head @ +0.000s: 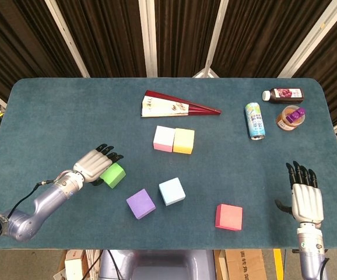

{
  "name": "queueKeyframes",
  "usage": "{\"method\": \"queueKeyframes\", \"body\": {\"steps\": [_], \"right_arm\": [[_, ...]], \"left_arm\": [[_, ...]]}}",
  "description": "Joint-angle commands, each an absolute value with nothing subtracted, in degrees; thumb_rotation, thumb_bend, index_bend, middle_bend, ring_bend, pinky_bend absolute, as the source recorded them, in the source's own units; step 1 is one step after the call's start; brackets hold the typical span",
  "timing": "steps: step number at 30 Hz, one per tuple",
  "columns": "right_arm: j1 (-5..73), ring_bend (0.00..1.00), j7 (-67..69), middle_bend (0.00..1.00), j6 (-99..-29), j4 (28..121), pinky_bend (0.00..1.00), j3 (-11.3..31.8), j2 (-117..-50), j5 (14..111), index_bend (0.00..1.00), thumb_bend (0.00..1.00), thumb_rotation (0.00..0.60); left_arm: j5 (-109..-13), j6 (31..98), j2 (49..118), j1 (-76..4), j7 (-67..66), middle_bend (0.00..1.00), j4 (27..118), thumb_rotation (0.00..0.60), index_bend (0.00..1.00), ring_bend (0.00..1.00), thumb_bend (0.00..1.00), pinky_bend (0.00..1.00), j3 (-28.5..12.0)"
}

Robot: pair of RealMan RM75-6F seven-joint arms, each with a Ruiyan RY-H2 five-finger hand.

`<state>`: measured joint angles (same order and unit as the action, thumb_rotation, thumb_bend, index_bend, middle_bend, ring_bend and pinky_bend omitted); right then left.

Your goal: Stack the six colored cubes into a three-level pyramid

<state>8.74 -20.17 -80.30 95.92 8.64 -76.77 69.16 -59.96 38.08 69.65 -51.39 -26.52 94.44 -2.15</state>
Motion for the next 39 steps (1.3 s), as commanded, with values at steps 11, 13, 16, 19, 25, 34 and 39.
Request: {"method": "queueKeyframes", "body": {"steps": [11, 13, 16, 19, 25, 34, 39], "right_arm": [[9.01, 0.00, -20.01, 0.02, -79.52, 96.34, 0.00, 8.53, -76.72, 68.31, 0.02, 0.20, 0.600], [9.09, 0.00, -20.01, 0.02, -79.20, 96.42, 0.00, 8.47, -76.64, 68.07, 0.02, 0.20, 0.600], [9.15, 0.00, -19.86, 0.02, -78.93, 96.62, 0.00, 8.51, -76.47, 67.71, 0.02, 0.20, 0.600], [9.13, 0.00, -19.82, 0.02, -78.98, 96.73, 0.00, 8.63, -76.40, 67.33, 0.02, 0.20, 0.600], [9.21, 0.00, -19.69, 0.02, -78.64, 96.97, 0.00, 8.73, -76.19, 66.59, 0.02, 0.20, 0.600], [9.39, 0.00, -19.54, 0.02, -78.29, 97.01, 0.00, 8.76, -76.14, 65.94, 0.02, 0.20, 0.600], [9.44, 0.00, -19.47, 0.02, -78.29, 97.05, 0.00, 8.75, -76.15, 65.74, 0.02, 0.20, 0.600]], "left_arm": [[-58.66, 39.19, 69.32, -52.42, -28.36, 0.10, 94.52, 0.600, 0.07, 0.00, 0.27, 0.00, -0.63], [-58.31, 39.10, 69.41, -52.67, -28.47, 0.09, 94.63, 0.600, 0.07, 0.00, 0.27, 0.00, -0.51], [-58.21, 39.17, 69.47, -53.00, -28.60, 0.10, 94.79, 0.600, 0.09, 0.00, 0.27, 0.00, -0.37], [-58.05, 39.23, 69.47, -53.27, -28.81, 0.13, 94.77, 0.600, 0.12, 0.00, 0.27, 0.00, -0.17], [-57.62, 39.60, 69.74, -53.54, -29.10, 0.19, 94.72, 0.600, 0.16, 0.00, 0.27, 0.00, 0.34], [-57.37, 40.41, 69.96, -53.79, -29.12, 0.21, 94.58, 0.600, 0.19, 0.00, 0.27, 0.00, 0.67], [-57.81, 40.86, 70.05, -53.87, -29.18, 0.23, 94.57, 0.600, 0.21, 0.00, 0.28, 0.00, 0.87]]}}
